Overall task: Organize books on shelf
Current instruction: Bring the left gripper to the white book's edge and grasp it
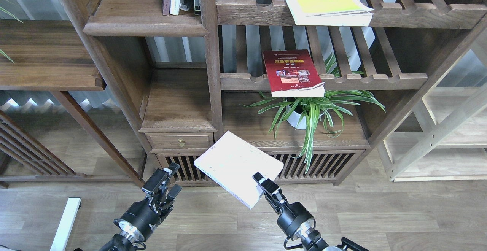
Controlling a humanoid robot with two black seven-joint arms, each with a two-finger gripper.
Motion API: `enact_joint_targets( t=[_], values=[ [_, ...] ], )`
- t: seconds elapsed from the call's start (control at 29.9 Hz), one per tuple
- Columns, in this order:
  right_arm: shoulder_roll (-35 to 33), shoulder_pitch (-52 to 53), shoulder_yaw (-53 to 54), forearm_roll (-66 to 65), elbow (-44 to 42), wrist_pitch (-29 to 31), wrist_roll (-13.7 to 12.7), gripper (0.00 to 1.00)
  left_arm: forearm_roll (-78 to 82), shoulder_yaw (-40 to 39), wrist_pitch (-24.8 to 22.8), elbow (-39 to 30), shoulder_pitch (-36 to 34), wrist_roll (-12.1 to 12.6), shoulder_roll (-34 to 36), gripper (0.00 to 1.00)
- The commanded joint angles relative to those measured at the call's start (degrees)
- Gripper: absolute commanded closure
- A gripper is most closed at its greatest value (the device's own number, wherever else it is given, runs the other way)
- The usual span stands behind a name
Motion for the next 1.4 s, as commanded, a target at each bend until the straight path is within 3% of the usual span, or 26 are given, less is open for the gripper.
enact_joint_targets(
  t=[0.0, 1.37],
  values=[
    [0.0, 0.8, -2.0, 0.2, 0.0, 0.0, 0.1, 0.96, -0.1, 0.5, 0.0, 0.1, -0.1, 0.1, -0.2, 0.01],
    [0.0, 5.7, -8.2, -0.2, 1.6, 0.0, 0.1, 0.96, -0.7, 4.0, 0.0, 2.6, -2.7, 0.2, -3.0, 0.01]
  ],
)
